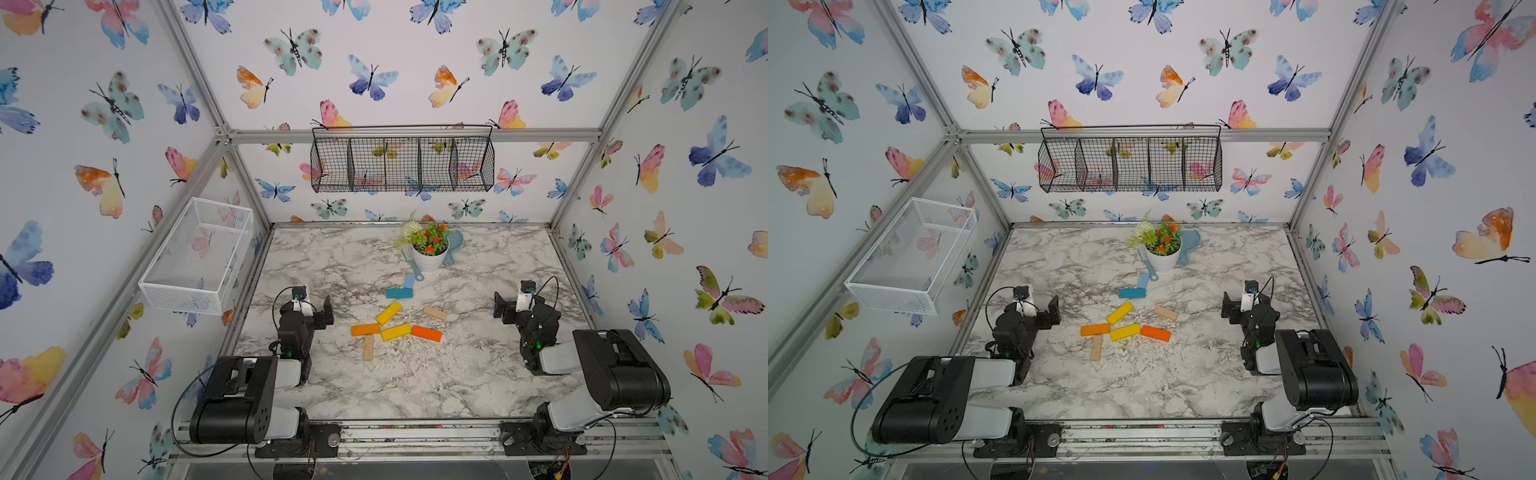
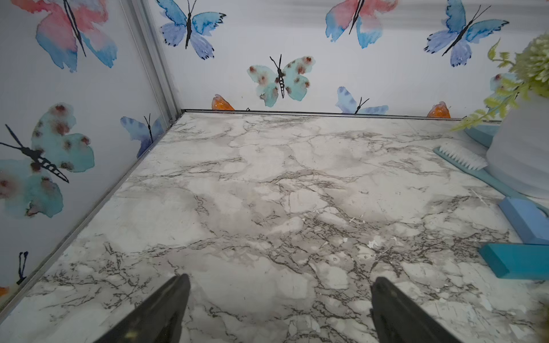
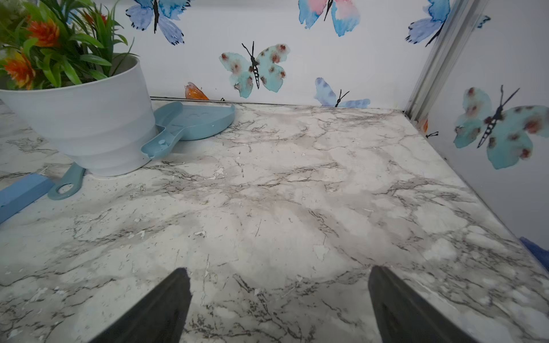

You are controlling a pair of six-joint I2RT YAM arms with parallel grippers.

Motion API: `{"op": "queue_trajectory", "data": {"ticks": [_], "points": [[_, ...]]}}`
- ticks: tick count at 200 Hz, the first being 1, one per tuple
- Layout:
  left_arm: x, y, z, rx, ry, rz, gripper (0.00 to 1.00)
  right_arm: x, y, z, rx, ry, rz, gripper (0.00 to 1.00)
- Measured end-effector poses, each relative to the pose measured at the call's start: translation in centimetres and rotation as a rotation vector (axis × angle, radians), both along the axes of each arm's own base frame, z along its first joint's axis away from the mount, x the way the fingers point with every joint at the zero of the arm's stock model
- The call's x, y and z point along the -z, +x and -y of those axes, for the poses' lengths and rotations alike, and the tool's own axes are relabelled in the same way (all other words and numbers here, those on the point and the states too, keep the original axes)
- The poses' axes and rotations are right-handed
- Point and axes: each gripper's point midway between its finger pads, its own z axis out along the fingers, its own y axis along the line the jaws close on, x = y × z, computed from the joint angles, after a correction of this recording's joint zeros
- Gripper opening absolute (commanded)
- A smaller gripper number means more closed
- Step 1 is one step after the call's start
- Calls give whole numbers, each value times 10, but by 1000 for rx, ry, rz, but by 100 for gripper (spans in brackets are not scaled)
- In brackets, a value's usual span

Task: Assemble a giraffe with building blocks
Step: Pick up the building block from the center of the board.

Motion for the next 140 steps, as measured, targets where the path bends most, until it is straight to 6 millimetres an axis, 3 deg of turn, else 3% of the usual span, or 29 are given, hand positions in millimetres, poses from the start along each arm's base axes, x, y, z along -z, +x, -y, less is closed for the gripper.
{"op": "queue_trajectory", "data": {"ticks": [140], "points": [[1, 0, -1, -2, 0, -3, 98, -2, 3, 0, 0, 0, 5, 98]]}}
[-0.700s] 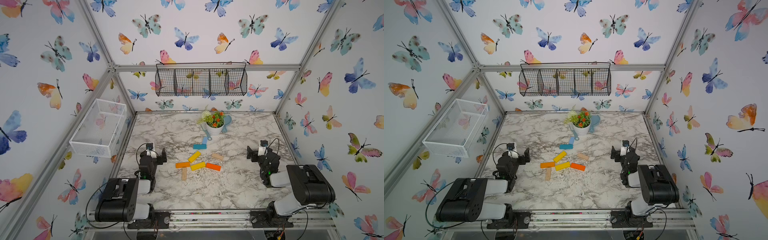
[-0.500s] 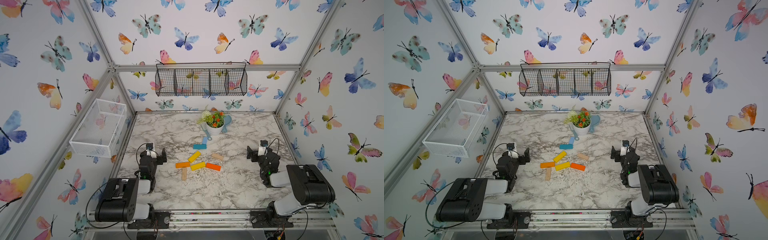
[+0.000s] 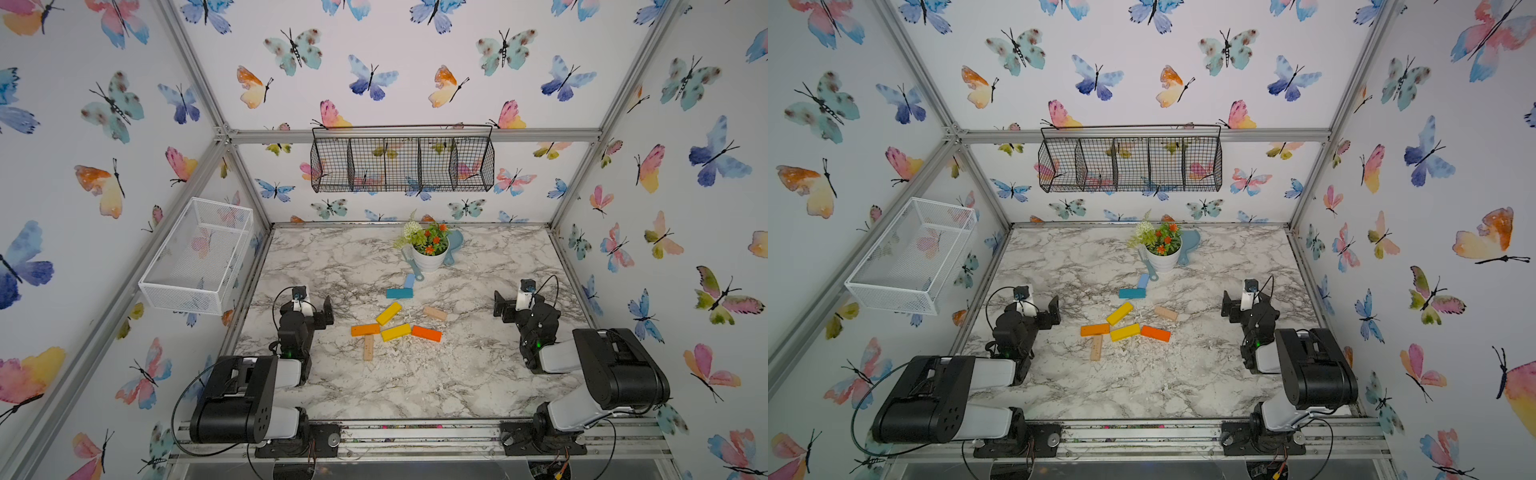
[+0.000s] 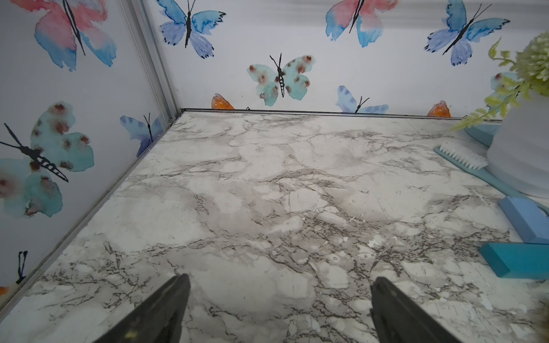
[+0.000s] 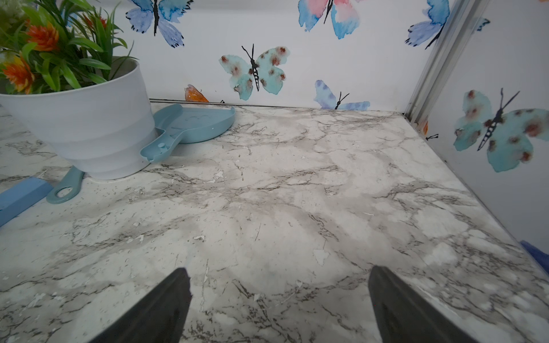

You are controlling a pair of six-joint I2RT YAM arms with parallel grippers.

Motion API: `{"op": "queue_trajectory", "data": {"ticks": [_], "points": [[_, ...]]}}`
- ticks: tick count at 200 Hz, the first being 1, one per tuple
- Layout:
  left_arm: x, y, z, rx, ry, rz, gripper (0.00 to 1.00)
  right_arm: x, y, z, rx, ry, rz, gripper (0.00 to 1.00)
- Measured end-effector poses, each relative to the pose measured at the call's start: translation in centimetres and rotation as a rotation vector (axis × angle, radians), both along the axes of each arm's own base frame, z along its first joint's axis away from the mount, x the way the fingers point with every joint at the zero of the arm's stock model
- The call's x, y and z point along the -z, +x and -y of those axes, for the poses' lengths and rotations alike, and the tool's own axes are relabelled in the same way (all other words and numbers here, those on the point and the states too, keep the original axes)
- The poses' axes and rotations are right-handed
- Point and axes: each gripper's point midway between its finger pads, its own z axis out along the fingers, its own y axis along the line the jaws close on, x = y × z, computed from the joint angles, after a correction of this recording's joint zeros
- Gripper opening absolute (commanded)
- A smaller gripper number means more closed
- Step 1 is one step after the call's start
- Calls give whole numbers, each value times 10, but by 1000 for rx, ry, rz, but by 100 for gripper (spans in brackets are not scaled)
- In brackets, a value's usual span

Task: Assemble a giraffe with building blocks
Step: Pick up the building block from the center of the board.

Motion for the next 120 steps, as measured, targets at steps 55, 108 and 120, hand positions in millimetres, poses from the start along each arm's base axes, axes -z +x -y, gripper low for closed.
{"op": "queue_trajectory", "data": {"ticks": [55, 108, 120], "points": [[0, 0, -2, -5, 0, 0, 98, 0, 0, 0, 0, 0, 0, 98], [-1, 0, -1, -4, 0, 2, 98, 0, 0, 1, 5, -1, 1, 98], [-1, 0, -1, -3, 0, 2, 98, -2, 0, 2, 10, -1, 5, 98]]}}
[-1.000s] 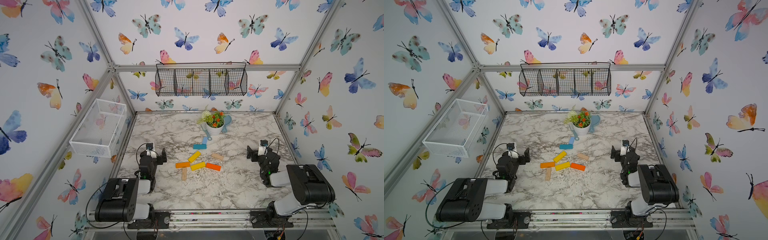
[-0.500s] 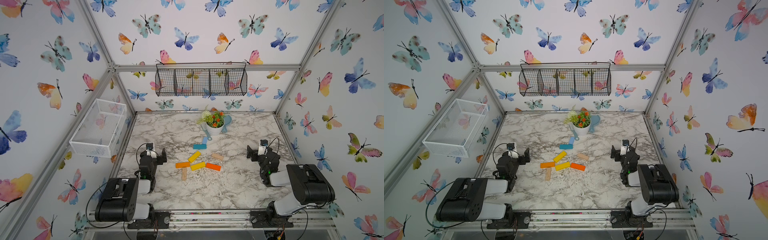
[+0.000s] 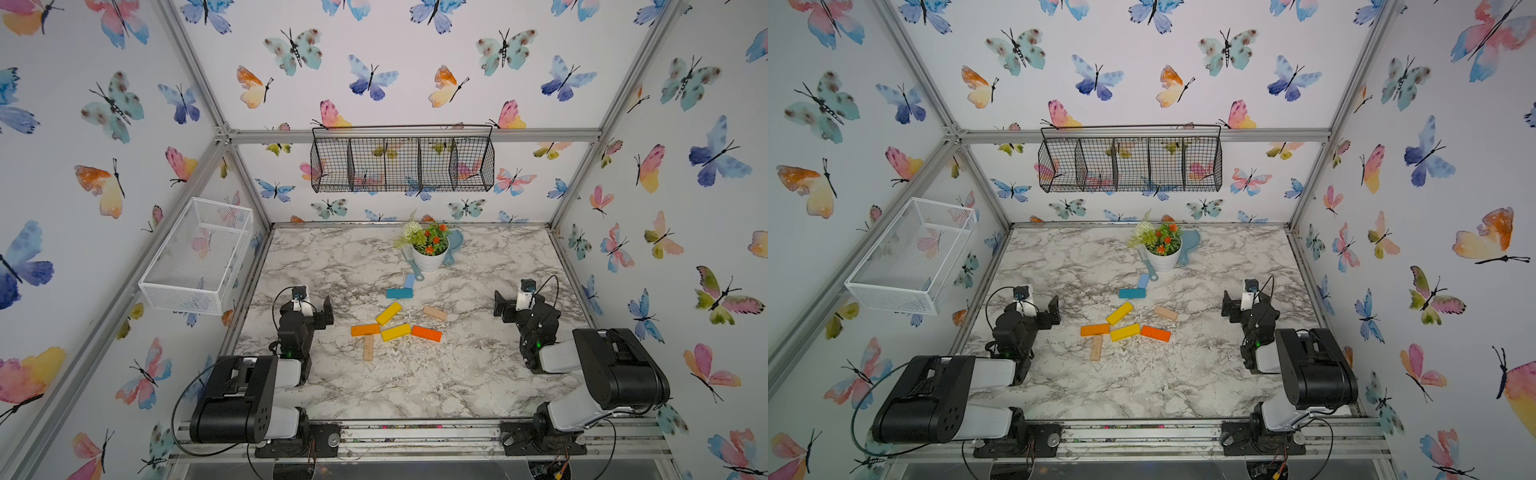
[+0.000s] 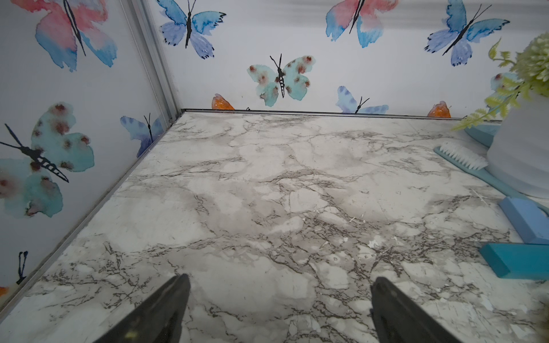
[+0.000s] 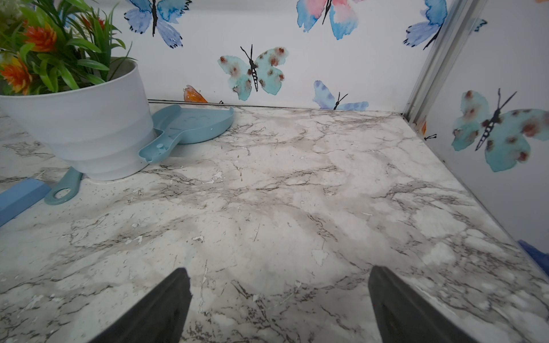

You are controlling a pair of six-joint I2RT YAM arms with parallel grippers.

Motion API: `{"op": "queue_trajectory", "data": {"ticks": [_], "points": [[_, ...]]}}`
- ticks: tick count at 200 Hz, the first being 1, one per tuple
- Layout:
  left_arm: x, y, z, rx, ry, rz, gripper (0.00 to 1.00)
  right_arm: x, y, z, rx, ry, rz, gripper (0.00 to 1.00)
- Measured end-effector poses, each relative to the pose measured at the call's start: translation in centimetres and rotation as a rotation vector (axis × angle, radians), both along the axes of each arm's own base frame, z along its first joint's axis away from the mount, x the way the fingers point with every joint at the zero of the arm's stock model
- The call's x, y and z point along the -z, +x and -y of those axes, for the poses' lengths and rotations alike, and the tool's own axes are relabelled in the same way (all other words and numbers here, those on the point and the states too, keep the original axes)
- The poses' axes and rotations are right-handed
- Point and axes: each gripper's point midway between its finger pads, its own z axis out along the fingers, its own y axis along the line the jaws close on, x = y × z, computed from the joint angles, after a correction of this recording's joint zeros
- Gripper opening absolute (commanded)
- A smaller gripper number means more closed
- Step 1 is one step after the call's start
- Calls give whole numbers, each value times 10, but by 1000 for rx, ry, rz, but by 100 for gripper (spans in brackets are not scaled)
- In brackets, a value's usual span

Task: Assemble a giraffe with building blocks
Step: Pick up the building block from the center of the board.

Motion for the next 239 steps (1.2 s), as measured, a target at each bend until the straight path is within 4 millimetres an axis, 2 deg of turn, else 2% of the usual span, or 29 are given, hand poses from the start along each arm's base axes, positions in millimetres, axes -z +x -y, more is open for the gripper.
{"op": "queue_trajectory", "data": {"ticks": [14, 33, 51, 66, 74, 85, 113, 133, 164, 181, 202, 221, 239], "points": [[-2, -1, 1, 7, 4, 3, 98, -6, -2, 1, 4, 0, 14, 98], [-11, 0, 3, 12, -2, -13, 98, -27, -6, 4, 23, 12, 57, 98], [-42, 16, 5, 5, -43, -6, 98, -43, -5, 11, 71, 39, 51, 98], [-75, 30, 5, -5, -98, 27, 98, -60, 1, 16, 106, 58, 38, 98], [-86, 33, 6, -11, -128, 34, 98, -70, 3, 17, 116, 68, 40, 98], [-91, 36, 6, -20, -170, 14, 98, -85, 2, 18, 126, 78, 50, 98], [-80, 36, 14, -6, -241, -88, 98, -117, -12, 26, 177, 149, 81, 98], [-68, 30, 22, 28, -263, -141, 98, -122, -20, 44, 316, 300, 58, 98], [-41, 18, 19, -21, -314, -205, 98, -97, -27, 50, 387, 370, -40, 98], [-26, 11, 5, -125, -348, -243, 98, -88, -29, 52, 414, 385, -68, 98], [-18, 1, -12, -252, -402, -237, 98, -80, -34, 54, 431, 387, -77, 98], [-5, -8, -29, -372, -456, -235, 98, -70, -36, 47, 390, 393, -110, 98], [6, -12, -37, -427, -483, -257, 99, -59, -38, 33, 317, 407, -146, 96]]}}
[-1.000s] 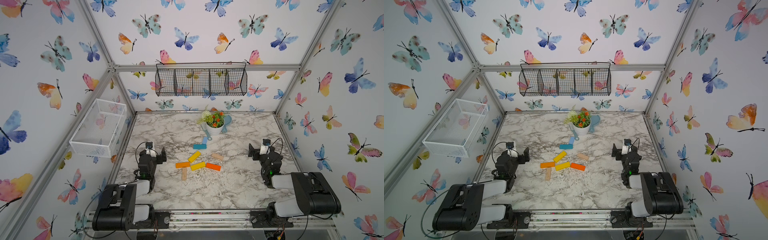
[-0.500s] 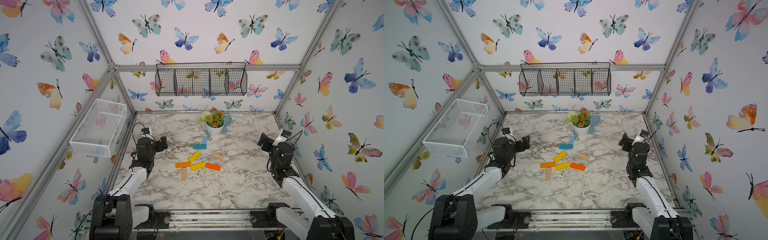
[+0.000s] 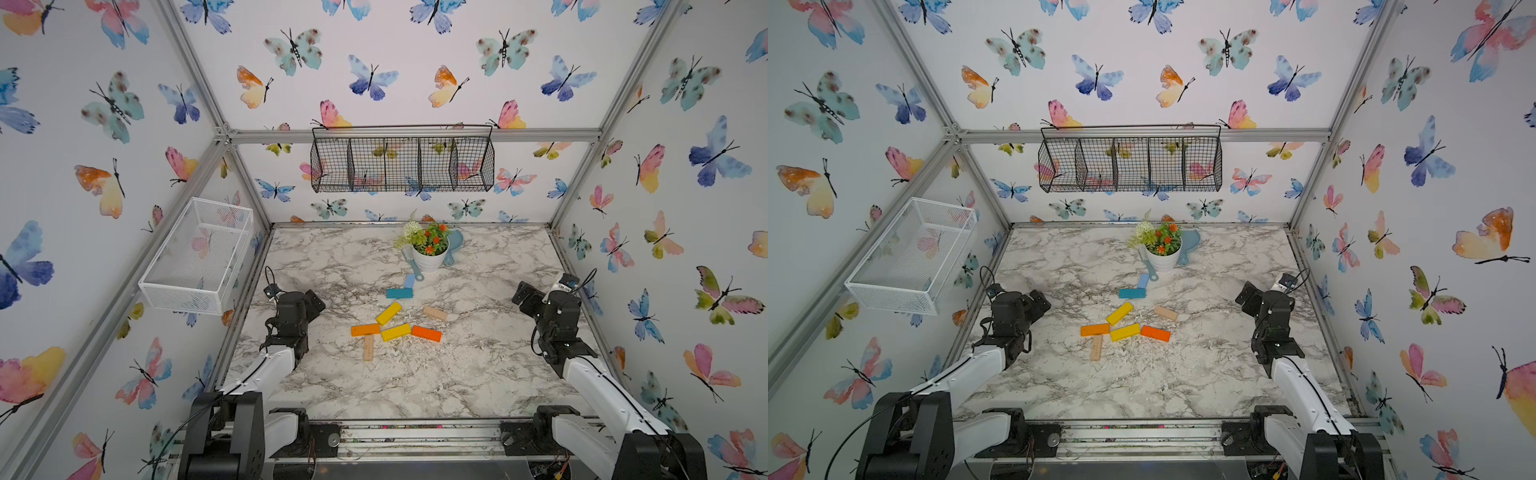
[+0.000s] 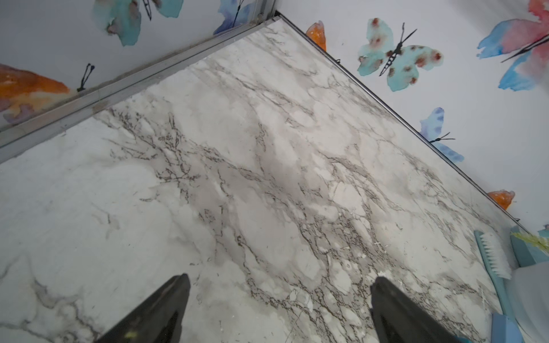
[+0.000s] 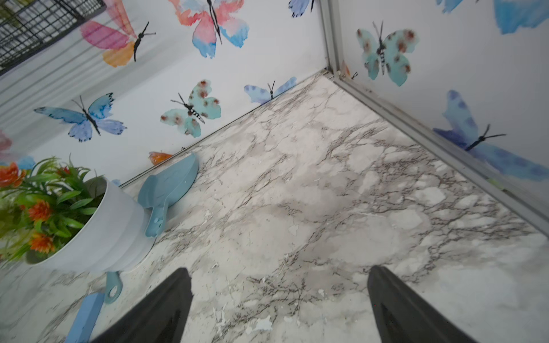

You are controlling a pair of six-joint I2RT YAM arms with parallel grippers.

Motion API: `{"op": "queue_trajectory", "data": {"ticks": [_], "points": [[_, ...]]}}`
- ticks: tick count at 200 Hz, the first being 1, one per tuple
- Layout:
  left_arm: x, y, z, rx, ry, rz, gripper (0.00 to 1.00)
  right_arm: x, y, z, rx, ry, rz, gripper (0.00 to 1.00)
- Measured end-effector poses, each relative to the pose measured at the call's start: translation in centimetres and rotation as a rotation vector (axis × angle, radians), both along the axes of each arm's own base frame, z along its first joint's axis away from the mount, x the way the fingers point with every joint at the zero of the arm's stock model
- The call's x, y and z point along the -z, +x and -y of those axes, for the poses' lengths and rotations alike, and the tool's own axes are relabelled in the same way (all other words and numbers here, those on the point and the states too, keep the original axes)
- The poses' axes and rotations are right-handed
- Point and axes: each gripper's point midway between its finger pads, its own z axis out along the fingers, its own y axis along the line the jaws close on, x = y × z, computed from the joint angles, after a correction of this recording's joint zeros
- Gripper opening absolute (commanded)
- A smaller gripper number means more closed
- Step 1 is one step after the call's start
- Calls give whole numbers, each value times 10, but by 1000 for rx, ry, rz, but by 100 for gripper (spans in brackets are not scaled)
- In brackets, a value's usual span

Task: Assemble a giraffe with building blocks
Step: Pick up the building block from the center of the board.

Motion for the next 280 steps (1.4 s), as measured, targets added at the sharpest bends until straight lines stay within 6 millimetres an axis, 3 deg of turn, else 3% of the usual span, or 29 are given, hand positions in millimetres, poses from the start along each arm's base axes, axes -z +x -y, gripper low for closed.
{"op": "queue_trajectory", "data": {"ticks": [31, 50, 78, 96, 103, 118, 154, 223, 247, 280], "points": [[7, 9, 16, 76, -57, -28, 99, 25, -6, -19, -108, 32, -41, 93], [6, 16, 51, 201, -75, -41, 99, 37, -8, -32, -176, 53, -42, 93], [-9, 26, 161, 516, 4, -66, 95, 56, -13, -59, -289, 69, -74, 97], [-24, 32, 226, 686, 71, -55, 91, 53, -13, -78, -354, 54, -58, 97], [-27, 35, 248, 750, 104, -53, 91, 51, -13, -86, -381, 41, -45, 97], [-28, 40, 276, 830, 151, -63, 90, 49, -14, -106, -432, 4, -40, 98], [-6, 50, 297, 912, 241, -146, 84, 50, -10, -135, -475, -97, -54, 98], [16, 92, 328, 1001, 364, -218, 78, 50, -7, -129, -427, -147, -55, 98], [18, 99, 339, 1050, 381, -216, 75, 55, -5, -130, -434, -155, -71, 98], [40, 102, 345, 1103, 416, -266, 73, 59, -4, -132, -442, -161, -85, 99]]}}
